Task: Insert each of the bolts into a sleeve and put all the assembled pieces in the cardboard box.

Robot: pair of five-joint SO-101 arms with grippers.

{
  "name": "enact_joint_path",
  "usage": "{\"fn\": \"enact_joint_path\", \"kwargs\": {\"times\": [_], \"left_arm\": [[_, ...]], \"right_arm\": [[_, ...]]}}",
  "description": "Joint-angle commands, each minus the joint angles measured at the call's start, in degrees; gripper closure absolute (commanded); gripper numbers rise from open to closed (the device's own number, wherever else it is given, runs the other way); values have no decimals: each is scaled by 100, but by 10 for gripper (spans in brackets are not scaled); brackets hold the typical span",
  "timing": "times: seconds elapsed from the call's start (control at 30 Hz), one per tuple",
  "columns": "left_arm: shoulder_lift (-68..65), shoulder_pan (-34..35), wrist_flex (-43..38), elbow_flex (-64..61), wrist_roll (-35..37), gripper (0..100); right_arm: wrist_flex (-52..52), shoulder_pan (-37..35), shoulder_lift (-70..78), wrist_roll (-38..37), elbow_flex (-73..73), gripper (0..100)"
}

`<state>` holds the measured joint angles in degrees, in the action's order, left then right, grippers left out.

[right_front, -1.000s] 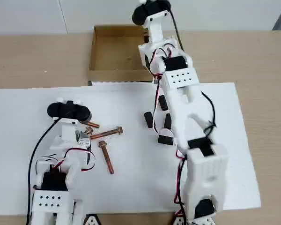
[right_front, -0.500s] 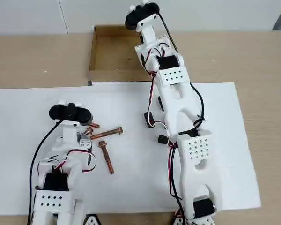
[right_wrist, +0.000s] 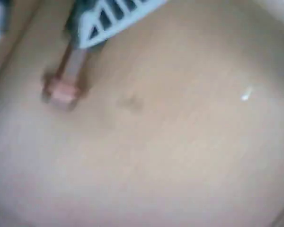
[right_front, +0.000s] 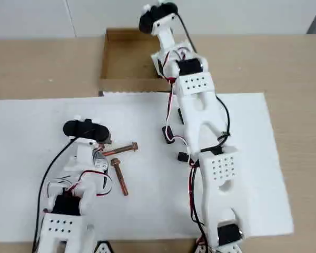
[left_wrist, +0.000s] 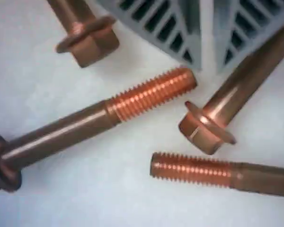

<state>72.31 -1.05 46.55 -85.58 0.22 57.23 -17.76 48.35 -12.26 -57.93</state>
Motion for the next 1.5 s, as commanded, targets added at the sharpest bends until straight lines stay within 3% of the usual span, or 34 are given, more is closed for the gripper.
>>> {"fn": "enact_joint_path", "kwargs": {"times": [0.0,0.43,0.57,0.63,1.0,1.2,1.37,1.47], "left_arm": [[62,-26,-123,48,-35,988],[62,79,-132,57,-35,988],[62,246,-132,75,-26,988],[62,255,-132,75,-26,988],[62,264,-132,75,-26,988],[62,264,-132,75,-26,988],[62,264,-132,75,-26,988],[62,264,-132,75,-26,988]], "right_arm": [[919,-57,-611,-26,-545,976],[4101,-92,-1270,-26,-1284,995],[4163,-66,-1464,26,-1275,995],[4163,-101,-1552,396,-1099,995],[4092,-400,-2730,695,2330,995],[4013,-409,-2457,677,2602,991],[4013,-488,-2070,668,2611,898],[3925,-497,-1851,668,2611,892]]}}
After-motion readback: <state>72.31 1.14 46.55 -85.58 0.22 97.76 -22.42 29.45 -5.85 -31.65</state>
